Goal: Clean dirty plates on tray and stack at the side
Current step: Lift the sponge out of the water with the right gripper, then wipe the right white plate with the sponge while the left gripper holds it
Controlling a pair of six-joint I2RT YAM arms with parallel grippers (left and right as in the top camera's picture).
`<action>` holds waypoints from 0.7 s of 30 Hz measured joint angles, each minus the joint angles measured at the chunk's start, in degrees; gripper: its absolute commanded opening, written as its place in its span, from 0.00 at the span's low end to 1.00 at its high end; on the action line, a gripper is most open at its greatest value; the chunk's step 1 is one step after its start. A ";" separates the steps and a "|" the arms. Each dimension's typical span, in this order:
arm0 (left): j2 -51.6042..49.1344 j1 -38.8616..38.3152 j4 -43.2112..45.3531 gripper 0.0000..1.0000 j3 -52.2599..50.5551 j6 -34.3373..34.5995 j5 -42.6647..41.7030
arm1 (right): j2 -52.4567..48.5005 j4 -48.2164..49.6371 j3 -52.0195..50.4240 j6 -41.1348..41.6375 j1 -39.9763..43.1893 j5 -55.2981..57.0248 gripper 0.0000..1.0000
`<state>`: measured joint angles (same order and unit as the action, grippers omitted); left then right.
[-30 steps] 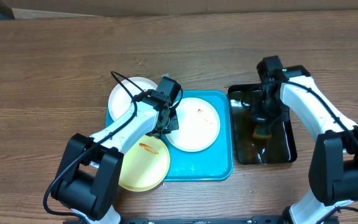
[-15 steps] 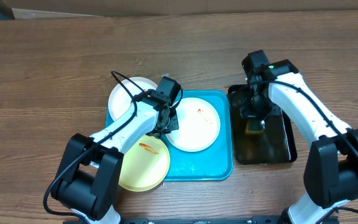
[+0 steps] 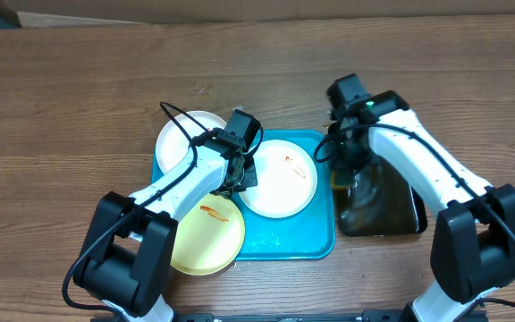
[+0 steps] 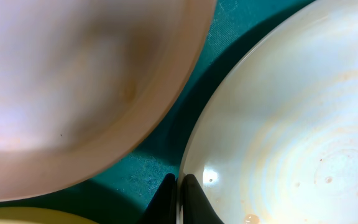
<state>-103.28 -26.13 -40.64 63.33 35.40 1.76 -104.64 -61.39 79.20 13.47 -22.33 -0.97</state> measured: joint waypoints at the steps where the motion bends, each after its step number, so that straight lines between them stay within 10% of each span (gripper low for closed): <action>1: 0.00 0.00 0.00 0.04 0.00 0.00 -0.02 | 0.00 1.11 0.00 -0.04 -0.83 -0.35 0.04; 16: 0.00 -0.02 0.00 0.04 0.00 0.00 -0.02 | -1.36 11.74 0.00 -0.04 -10.21 4.96 0.08; 21: 0.00 0.00 0.00 0.04 0.00 0.00 -0.02 | -3.52 13.92 -0.09 -0.09 -12.20 7.65 0.25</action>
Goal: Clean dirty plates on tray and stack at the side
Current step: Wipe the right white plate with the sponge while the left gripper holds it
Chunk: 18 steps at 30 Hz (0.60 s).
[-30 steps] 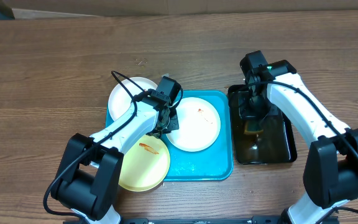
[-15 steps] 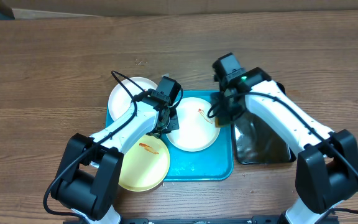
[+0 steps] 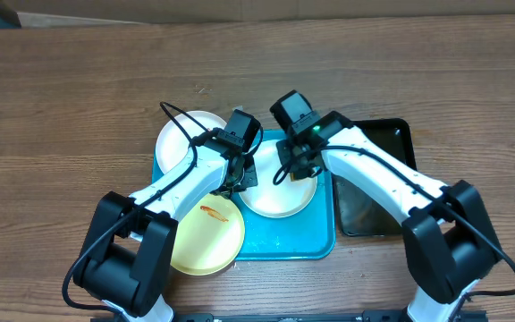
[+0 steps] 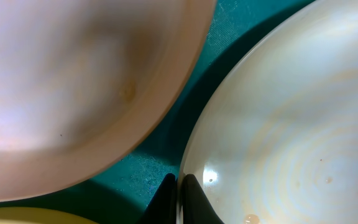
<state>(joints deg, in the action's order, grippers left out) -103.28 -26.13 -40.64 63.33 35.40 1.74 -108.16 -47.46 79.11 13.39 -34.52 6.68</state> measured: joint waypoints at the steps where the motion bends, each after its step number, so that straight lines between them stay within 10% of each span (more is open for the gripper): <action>1: 0.00 0.00 0.00 0.04 0.00 0.00 0.00 | -0.15 0.20 -0.04 -0.24 -0.09 0.22 0.28; 18: 0.00 0.00 0.00 0.04 0.00 0.00 -0.02 | -3.52 0.87 -0.37 0.07 -0.07 -1.42 0.49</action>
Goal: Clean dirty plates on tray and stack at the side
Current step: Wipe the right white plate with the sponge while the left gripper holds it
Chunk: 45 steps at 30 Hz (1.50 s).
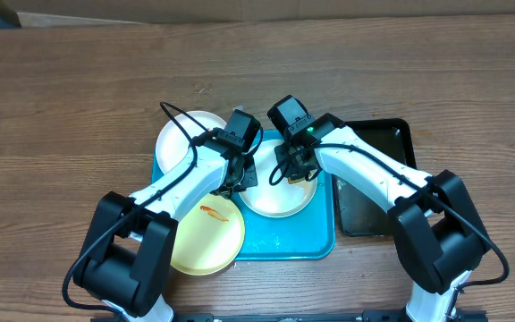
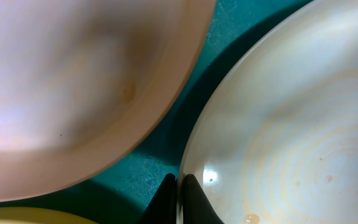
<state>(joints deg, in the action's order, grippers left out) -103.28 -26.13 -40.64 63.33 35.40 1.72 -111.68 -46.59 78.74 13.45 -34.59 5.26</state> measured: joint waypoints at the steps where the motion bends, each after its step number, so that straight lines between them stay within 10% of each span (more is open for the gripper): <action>1: 0.00 -0.02 0.00 0.04 0.00 0.00 0.00 | 0.00 0.07 -0.07 0.00 0.00 -0.11 0.50; 5: 0.00 -0.02 0.00 0.04 0.00 0.00 0.00 | 0.00 1.18 -1.53 -0.09 0.00 -0.35 0.04; 36: 0.00 0.00 -0.31 0.04 0.00 0.00 0.04 | -3.10 8.28 -3.02 5.33 3.06 -27.54 0.04; 45: 0.00 0.00 -0.24 0.04 0.00 0.00 0.04 | -0.57 -2.58 2.86 2.49 8.74 -33.42 0.04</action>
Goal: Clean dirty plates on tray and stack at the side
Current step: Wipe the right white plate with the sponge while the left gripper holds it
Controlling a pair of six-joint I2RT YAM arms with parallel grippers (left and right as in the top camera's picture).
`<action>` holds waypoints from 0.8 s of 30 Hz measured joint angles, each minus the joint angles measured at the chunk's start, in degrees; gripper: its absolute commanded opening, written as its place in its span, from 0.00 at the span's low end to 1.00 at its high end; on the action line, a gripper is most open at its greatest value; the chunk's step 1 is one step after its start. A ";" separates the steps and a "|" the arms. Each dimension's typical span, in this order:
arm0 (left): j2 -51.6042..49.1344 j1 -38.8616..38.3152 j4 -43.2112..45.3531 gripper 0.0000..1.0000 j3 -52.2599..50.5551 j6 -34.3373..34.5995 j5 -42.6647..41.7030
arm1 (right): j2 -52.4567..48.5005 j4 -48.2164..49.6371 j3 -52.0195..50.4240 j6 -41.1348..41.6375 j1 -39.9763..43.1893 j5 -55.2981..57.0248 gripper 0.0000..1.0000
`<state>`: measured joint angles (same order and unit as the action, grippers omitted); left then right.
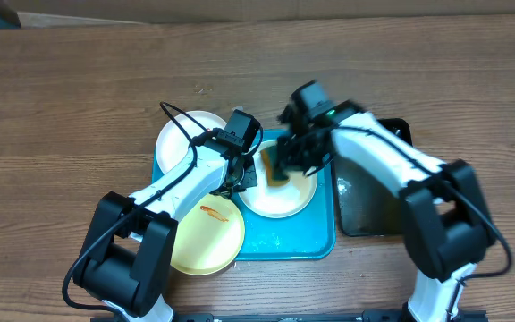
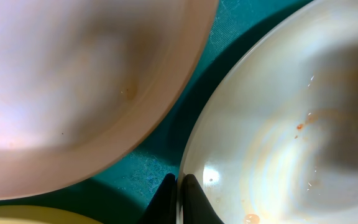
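A white plate (image 1: 284, 195) lies on the blue tray (image 1: 284, 241). My left gripper (image 1: 240, 179) is shut on its left rim; in the left wrist view the fingertips (image 2: 178, 186) pinch the rim of the white plate (image 2: 272, 93), which shows faint rings and small red specks. My right gripper (image 1: 289, 159), blurred, is shut on a brown sponge (image 1: 274, 167) pressed on the plate's far left part. A dark blur covers the plate's right side in the wrist view.
A pale pink plate (image 1: 186, 136) sits at the tray's far left corner and a yellow plate (image 1: 208, 237) with a red streak at the near left, overhanging the tray. A black basin (image 1: 378, 210) of murky water stands right of the tray.
The right arm has swung; its wrist is now further right and the sponge shows on the plate's far left part. Red specks and a dark blur now appear in the left wrist view.
The right gripper was at the black basin while a red streak lay on the white plate. It was then over the plate, covering the streak, at both following moments. Now the sponge rests on the plate. The left gripper has held the rim throughout.
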<state>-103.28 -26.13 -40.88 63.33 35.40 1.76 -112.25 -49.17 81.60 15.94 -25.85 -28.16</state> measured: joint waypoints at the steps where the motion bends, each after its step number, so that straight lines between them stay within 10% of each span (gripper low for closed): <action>1: 0.00 0.00 -0.02 0.05 0.00 0.00 -0.02 | 1.20 -1.62 0.76 -0.17 1.20 0.37 0.04; 13: 0.00 0.00 0.00 0.05 0.00 0.00 -0.02 | 11.37 -20.46 2.36 -3.17 16.15 19.17 0.04; 24: 0.00 0.00 0.20 0.05 0.00 0.00 -0.04 | 11.04 -4.00 -13.68 -2.47 20.13 29.79 0.04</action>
<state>-103.28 -26.13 -40.69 63.33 35.40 1.72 -101.21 -53.17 67.92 13.47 -5.72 1.63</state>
